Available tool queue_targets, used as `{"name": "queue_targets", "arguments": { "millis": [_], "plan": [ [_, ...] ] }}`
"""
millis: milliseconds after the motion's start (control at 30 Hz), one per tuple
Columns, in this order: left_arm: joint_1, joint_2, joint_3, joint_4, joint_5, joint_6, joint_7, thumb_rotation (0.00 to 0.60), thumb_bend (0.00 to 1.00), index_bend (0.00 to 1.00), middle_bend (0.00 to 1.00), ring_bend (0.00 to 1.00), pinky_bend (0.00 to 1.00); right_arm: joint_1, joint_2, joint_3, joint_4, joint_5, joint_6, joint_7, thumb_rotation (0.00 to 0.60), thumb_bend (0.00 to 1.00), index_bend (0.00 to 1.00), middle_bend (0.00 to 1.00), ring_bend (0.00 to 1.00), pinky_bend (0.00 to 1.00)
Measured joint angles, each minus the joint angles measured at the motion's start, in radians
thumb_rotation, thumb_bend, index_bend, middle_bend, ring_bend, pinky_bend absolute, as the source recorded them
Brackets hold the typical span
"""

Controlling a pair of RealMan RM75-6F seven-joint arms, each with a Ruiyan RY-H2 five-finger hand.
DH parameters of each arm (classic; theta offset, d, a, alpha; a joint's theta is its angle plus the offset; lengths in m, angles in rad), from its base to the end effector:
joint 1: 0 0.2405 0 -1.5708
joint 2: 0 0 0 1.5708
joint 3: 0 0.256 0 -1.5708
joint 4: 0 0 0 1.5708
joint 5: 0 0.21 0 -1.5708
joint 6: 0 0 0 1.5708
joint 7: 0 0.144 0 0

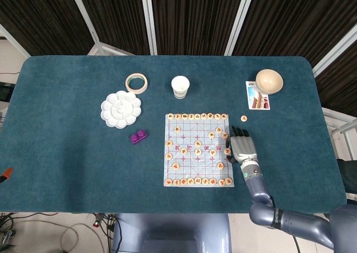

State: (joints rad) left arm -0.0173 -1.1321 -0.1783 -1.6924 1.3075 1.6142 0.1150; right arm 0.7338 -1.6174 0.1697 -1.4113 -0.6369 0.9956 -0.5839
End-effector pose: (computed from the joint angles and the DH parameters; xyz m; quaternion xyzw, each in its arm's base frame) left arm -0.3160 0.1789 0.1926 -0.4728 -0.3714 -0.3935 0.6955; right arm -0.2084 -0.3445 -0.0310 0.6734 -0.4833 0.2382 0.5061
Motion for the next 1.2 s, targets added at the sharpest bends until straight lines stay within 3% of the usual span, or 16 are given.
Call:
{"name": "queue_targets", "arguments": {
  "millis": [733, 1200],
  "plan": [
    [-0.001, -0.003, 0.0, 0.001, -0.002, 0.0, 0.009, 0.6, 0.0, 0.12, 0.0, 0.0, 0.0, 0.006, -0.005, 0.011, 0.01, 0.017, -0.007, -0.005, 0.6, 0.38, 0.53, 0.0, 0.0, 0.09],
    [-0.002, -0.002, 0.0, 0.001, -0.002, -0.004, 0.005, 0.6, 0.0, 0.12, 0.0, 0.0, 0.0, 0.029, 0.048, 0.024, -0.063, 0.046, -0.003, -0.048, 0.6, 0.38, 0.53, 0.0, 0.0, 0.09]
  ]
}}
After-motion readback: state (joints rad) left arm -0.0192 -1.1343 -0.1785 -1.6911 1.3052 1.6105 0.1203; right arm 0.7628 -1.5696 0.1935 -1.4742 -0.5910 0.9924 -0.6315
